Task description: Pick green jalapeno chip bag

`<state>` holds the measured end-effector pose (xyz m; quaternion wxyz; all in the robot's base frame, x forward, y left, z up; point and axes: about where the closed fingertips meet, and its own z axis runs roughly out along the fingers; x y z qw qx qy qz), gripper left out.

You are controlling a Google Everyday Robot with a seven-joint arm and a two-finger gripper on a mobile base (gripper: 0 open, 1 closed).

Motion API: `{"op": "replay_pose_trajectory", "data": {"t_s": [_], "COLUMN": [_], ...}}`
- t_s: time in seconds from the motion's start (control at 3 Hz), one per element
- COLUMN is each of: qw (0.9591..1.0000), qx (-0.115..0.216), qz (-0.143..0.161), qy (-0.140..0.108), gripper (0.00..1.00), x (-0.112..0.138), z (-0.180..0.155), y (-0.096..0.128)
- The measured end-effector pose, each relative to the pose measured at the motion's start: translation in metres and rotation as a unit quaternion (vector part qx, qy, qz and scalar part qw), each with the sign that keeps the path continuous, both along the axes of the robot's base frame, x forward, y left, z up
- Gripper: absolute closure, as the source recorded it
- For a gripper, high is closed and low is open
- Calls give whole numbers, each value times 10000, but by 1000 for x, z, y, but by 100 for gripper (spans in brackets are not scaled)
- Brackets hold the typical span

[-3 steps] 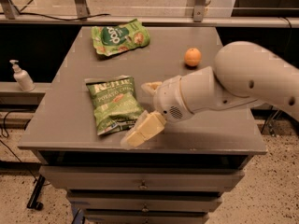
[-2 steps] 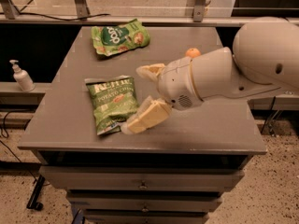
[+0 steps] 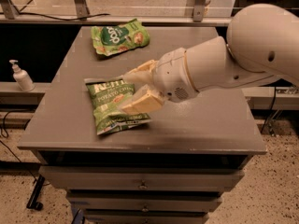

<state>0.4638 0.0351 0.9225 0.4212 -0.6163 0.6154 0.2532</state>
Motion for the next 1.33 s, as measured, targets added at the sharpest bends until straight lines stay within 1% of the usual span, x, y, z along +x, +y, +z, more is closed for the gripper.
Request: {"op": "replay_pose_trajectory", "data": {"t_s": [0.33, 0.67, 1.33], "qw": [9997, 9991, 9976], "qx": [4, -3, -51], "qz": [-51, -154, -339], "qy": [248, 399, 604], "gripper": [17, 0, 0], "x": [9, 17, 34], "z": [-17, -29, -67], "y": [1, -1, -10]}}
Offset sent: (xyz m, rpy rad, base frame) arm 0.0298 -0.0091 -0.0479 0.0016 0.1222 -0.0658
